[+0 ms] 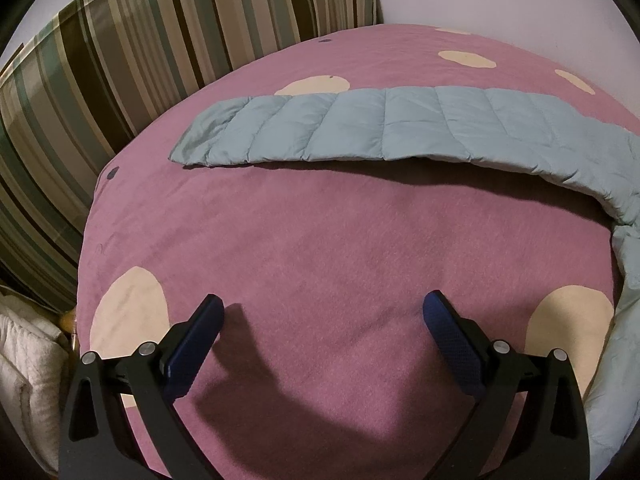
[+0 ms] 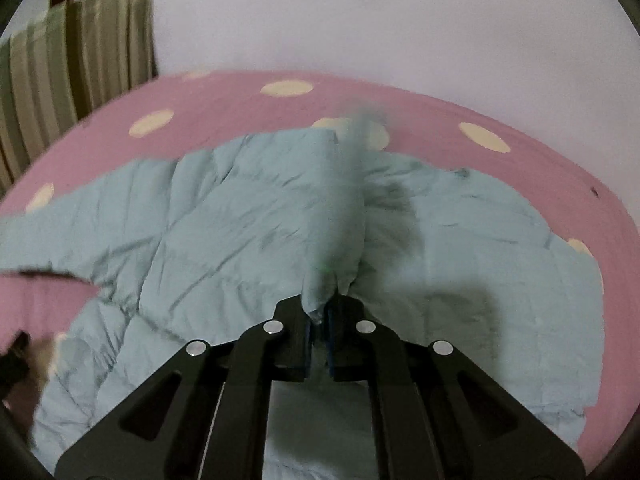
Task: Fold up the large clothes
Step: 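Grasp the jacket's side edge with the right tool, then fold the held side over toward the zipper and open the right tool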
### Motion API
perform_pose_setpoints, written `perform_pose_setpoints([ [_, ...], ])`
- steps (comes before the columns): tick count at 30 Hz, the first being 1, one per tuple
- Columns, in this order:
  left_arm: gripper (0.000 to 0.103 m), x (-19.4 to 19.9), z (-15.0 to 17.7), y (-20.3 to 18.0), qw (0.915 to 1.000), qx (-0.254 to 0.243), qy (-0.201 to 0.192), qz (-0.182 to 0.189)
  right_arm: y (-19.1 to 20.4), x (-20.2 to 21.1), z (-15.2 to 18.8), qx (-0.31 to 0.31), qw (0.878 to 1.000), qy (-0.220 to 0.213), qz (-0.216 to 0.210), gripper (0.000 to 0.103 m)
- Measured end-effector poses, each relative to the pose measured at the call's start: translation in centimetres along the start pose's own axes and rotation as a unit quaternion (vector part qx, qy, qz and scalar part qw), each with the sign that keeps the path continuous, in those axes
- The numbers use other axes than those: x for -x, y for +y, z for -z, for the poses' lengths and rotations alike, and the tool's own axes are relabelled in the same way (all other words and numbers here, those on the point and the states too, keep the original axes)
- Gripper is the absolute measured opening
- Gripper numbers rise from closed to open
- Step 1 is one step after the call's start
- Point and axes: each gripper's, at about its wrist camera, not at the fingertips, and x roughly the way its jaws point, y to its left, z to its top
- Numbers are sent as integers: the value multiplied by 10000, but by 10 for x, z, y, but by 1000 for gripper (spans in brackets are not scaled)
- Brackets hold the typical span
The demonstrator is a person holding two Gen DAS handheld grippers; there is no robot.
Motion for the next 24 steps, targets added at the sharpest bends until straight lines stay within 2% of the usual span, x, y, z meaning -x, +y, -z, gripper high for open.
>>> perform_pose_setpoints([
  [3,99,0,0,0,10000,-5,-2,-6,14,-9,4,201,9997,163,-27,23],
  [5,99,0,0,-1,10000,-8,2,-10,21,-14,8,273,9992,259,-127,44],
  [7,99,0,1,0,10000,-8,1,-8,28,-10,12,338,9986,234,-338,51],
  [11,99,0,1,0,10000,1,7,4,23,14,16,313,9967,136,-738,51],
  [14,99,0,0,0,10000,1,6,3,-10,43,19,-69,9962,-21,-873,51],
  [16,99,0,1,-1,10000,-1,5,0,-45,59,22,-397,9965,-144,-722,50],
  [19,99,0,1,-1,10000,-8,1,-8,-112,70,32,-931,9952,-194,-210,34],
  [20,99,0,0,-1,10000,-6,4,-4,-134,69,37,-1141,9934,-132,-51,32],
  [24,99,0,0,-1,10000,-19,0,-25,-200,54,62,-1841,9822,73,357,31],
])
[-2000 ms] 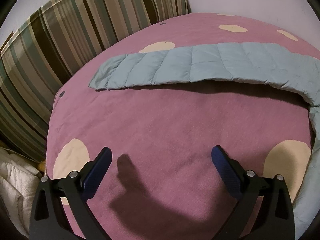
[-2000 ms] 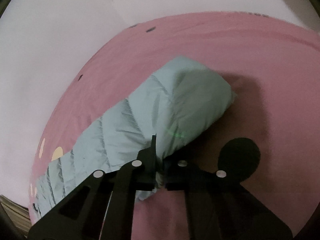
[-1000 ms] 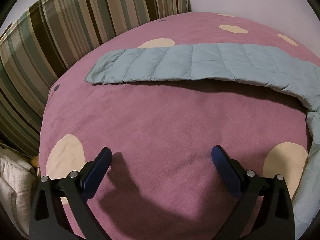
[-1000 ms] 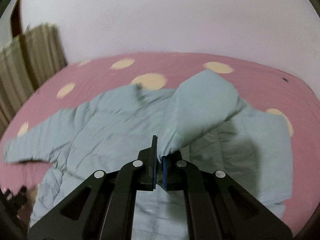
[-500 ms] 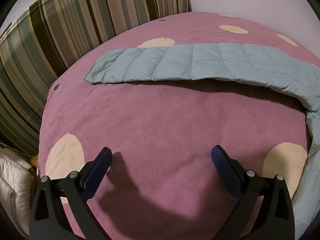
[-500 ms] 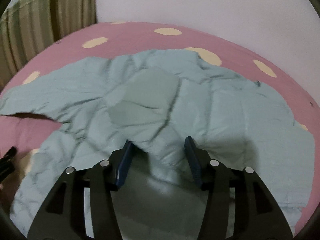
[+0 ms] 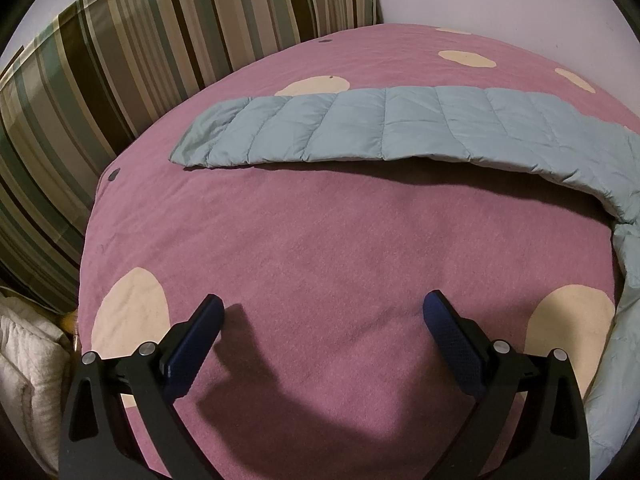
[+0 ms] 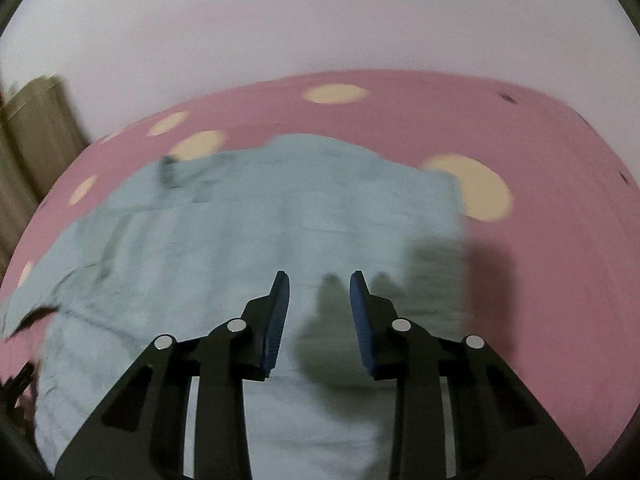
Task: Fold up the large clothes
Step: 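Fold the held side over toward the zipper and open the right tool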
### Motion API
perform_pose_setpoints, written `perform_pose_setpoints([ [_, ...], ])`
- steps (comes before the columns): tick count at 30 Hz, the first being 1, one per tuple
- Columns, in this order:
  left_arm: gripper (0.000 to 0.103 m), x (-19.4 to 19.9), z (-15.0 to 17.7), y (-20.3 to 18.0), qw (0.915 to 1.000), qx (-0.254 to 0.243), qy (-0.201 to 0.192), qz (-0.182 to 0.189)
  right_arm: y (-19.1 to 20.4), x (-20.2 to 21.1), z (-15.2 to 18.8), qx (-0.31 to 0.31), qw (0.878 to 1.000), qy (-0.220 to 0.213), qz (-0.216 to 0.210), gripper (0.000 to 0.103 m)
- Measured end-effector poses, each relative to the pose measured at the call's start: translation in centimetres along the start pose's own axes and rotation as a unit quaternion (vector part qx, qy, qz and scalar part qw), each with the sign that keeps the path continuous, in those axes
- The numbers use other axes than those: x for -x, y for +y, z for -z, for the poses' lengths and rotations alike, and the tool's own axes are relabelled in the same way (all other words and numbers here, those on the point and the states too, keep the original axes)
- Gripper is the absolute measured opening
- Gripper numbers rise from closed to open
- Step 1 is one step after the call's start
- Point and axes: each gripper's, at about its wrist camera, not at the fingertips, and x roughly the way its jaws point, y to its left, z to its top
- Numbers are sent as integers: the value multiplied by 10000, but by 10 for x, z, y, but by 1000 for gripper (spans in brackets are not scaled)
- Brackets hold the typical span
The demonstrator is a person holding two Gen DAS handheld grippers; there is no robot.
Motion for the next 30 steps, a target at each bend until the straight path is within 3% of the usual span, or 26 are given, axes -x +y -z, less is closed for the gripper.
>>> perform_pose_setpoints([
  [5,99,0,0,-1,10000,-38,-7,-50,-25,-47,21,-136,9979,633,2,31],
  [11,99,0,-1,-1,10000,-53,11,-61,-17,-37,7,-3,9984,570,-27,32],
  [15,99,0,-2,-1,9999,-74,3,-86,-30,-21,-14,-191,9995,198,-173,32],
  [20,99,-1,-2,-1,9999,-77,-4,-91,-35,-43,-53,-292,9996,44,-8,32],
  [23,99,-1,-2,-1,9999,-84,-10,-101,-39,-64,-60,-307,9993,147,121,32],
  [27,99,0,-2,-2,9999,-97,-16,-115,-44,-102,-54,-333,9971,647,218,32],
  [30,99,0,-2,-1,9999,-95,-16,-113,-41,-101,-56,-296,9975,580,290,32],
])
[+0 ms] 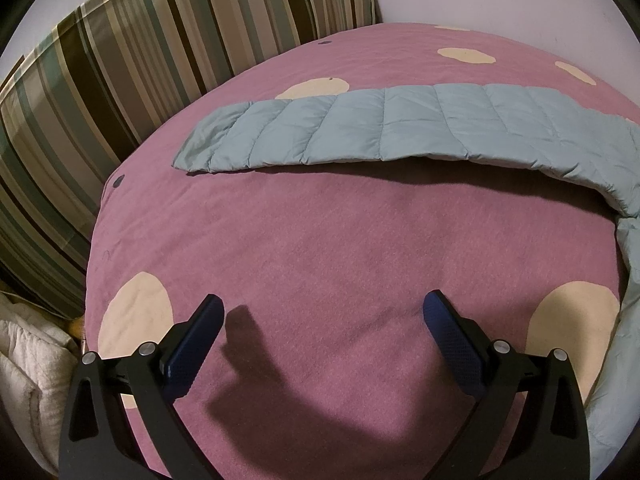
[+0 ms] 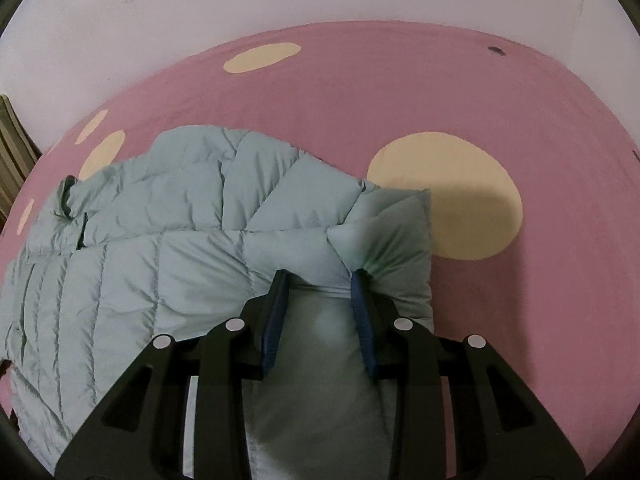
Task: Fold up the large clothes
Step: 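Fold the held side over toward the zipper and open the right tool, then grasp the opposite side edge of the jacket with the left tool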
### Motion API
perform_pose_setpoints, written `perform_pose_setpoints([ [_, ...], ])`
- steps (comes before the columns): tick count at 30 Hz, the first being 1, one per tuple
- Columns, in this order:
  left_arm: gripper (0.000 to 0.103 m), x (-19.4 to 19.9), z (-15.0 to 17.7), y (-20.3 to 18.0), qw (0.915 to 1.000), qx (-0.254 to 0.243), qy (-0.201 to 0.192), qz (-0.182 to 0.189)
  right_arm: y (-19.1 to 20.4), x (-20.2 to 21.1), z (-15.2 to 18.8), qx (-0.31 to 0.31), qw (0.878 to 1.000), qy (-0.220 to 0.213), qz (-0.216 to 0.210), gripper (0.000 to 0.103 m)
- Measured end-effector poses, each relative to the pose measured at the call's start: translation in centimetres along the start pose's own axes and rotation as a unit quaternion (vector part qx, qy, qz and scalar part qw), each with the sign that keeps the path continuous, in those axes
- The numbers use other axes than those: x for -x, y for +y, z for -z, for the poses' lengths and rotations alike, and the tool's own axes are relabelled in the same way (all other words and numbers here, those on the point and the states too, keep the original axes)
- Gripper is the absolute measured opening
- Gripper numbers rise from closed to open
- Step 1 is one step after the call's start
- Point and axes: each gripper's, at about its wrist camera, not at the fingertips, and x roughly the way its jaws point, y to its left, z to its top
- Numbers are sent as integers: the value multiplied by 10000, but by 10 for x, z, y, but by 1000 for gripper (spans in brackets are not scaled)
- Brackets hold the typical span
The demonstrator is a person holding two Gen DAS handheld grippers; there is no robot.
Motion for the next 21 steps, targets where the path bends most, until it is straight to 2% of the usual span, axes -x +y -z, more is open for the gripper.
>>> perform_pose_setpoints([
  [1,99,0,0,1,10000,7,-7,7,3,6,0,29,10000,-42,71,33],
  [3,99,-1,0,0,10000,14,10,20,8,28,9,34,9997,-184,165,48],
  [4,99,-1,0,0,10000,14,17,22,11,41,14,6,9994,-329,121,62],
  [5,99,0,0,0,10000,5,10,10,15,56,22,-16,9987,-495,89,66],
  [11,99,0,1,0,10000,14,-5,21,47,87,72,172,9982,-550,-184,66],
  [18,99,0,1,1,10000,45,16,72,64,54,97,393,9988,-246,133,67],
  [21,99,-1,1,2,9999,75,45,121,65,46,101,422,9986,-258,196,68],
])
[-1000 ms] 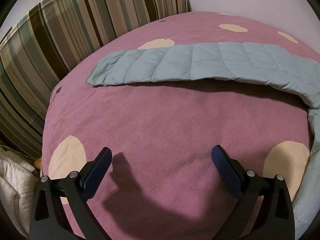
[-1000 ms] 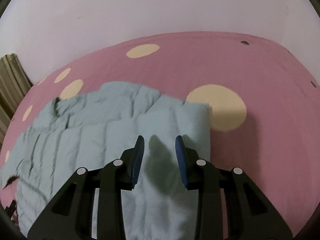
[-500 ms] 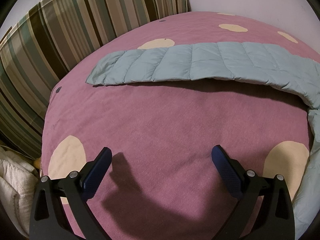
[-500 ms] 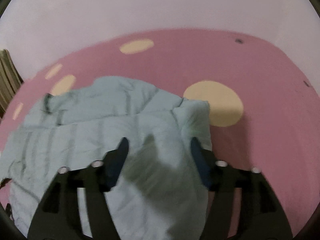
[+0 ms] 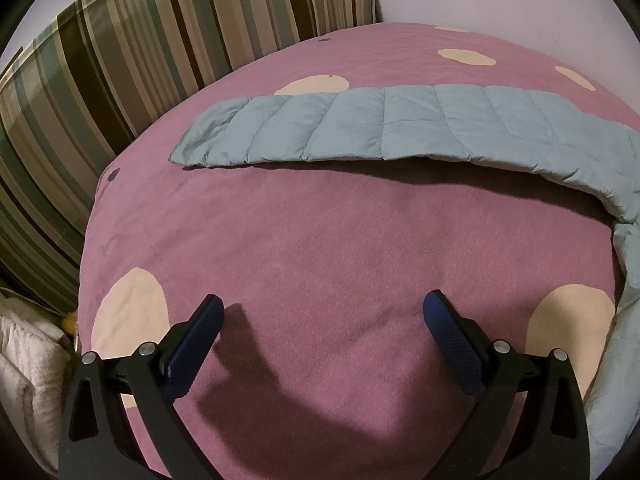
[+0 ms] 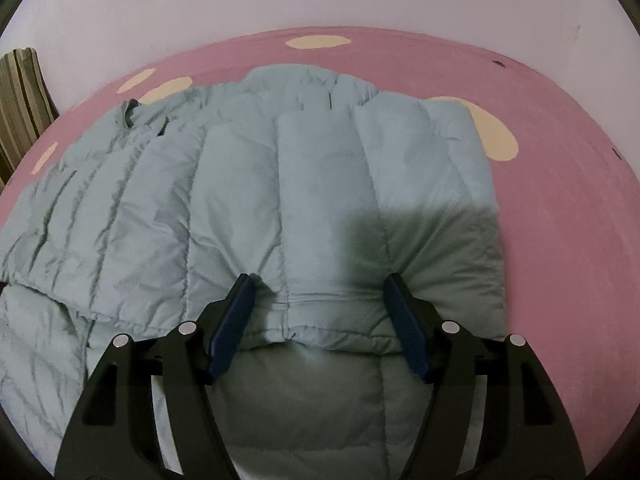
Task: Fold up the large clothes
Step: 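Grasp the opposite side edge of the jacket with the left tool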
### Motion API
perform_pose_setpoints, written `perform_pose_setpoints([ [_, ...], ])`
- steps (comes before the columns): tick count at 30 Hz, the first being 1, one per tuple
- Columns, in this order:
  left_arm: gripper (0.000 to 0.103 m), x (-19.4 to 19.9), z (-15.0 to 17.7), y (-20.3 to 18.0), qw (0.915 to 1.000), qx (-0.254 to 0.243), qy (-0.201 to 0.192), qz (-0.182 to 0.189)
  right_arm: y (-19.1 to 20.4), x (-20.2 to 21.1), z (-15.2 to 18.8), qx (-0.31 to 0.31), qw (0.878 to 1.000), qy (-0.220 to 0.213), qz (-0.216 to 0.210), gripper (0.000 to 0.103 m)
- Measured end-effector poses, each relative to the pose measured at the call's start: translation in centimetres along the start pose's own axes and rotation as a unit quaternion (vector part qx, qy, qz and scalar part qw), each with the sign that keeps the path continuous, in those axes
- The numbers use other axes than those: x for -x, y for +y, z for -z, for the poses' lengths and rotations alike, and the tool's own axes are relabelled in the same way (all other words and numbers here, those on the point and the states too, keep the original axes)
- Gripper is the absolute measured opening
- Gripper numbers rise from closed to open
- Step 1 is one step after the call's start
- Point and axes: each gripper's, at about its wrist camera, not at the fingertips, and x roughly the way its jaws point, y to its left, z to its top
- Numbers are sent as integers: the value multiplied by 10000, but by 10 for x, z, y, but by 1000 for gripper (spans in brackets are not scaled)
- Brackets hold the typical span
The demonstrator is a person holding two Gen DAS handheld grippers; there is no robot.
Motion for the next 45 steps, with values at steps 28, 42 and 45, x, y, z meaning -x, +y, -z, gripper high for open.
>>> perform_pose_setpoints([
  [28,73,-65,-74,171,9727,1740,-19,1535,5,3,5,129,9997,-170,92,71],
  [42,7,-105,-110,171,9669,1816,-164,1787,5,3,4,189,9996,-182,134,71],
  [45,5,-91,-118,163,9675,1717,-373,1817,5,4,4,194,9996,-183,132,71],
])
